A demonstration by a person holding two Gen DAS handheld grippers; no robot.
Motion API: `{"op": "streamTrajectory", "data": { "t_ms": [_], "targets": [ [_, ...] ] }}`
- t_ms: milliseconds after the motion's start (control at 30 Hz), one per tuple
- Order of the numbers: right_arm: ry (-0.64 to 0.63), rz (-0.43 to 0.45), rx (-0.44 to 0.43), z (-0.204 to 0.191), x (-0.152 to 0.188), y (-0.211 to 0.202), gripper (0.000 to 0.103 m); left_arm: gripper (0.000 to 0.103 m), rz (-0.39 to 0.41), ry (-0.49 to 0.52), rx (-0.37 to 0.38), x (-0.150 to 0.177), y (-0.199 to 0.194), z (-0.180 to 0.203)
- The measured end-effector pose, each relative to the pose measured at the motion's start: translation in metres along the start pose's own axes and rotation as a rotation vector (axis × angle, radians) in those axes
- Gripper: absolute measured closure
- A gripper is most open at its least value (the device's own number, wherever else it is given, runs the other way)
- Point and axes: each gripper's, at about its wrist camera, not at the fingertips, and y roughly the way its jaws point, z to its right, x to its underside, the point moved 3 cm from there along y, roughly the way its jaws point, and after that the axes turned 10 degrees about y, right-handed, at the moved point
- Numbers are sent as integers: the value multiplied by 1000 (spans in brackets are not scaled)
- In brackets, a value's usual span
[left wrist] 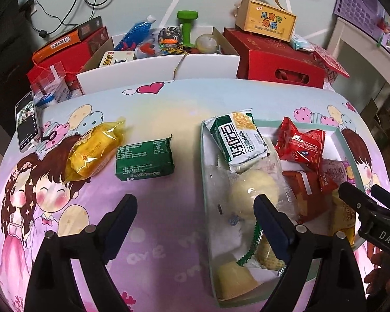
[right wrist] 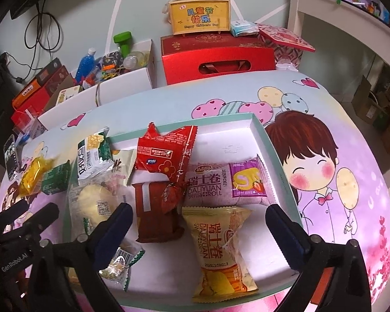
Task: Organize snacks
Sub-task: 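Lower bun and red candy into the tray and open both grippers, then withdraw both grippers toward the yellow bread bag and green box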
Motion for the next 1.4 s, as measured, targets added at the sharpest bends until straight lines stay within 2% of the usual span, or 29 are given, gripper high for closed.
{"op": "streamTrajectory", "data": {
  "t_ms": [300, 667, 833, 967, 1133, 1400],
  "targets": [
    [-1, 11, 0, -3, -2, -1, 0, 12, 14, -53, 20, -1, -2, -13],
    [-36, 24, -25, -23, 1, -4, 0, 12, 6, -102, -49, 6, -10, -63],
    [-80, 26, -67, -46, 6, -7, 0, 12, 49, -179, -104, 13, -24, -101],
    [-116, 14, -97, -67, 13, -5, 0, 12, 70, -280, -101, 23, -31, -132],
    [-169, 1, -141, -96, 24, -5, 0, 12, 42, -351, -152, 38, -28, -164],
    [-251, -7, -194, -140, 39, -6, 0, 12, 67, -397, -112, 47, -19, -190]
  ]
}}
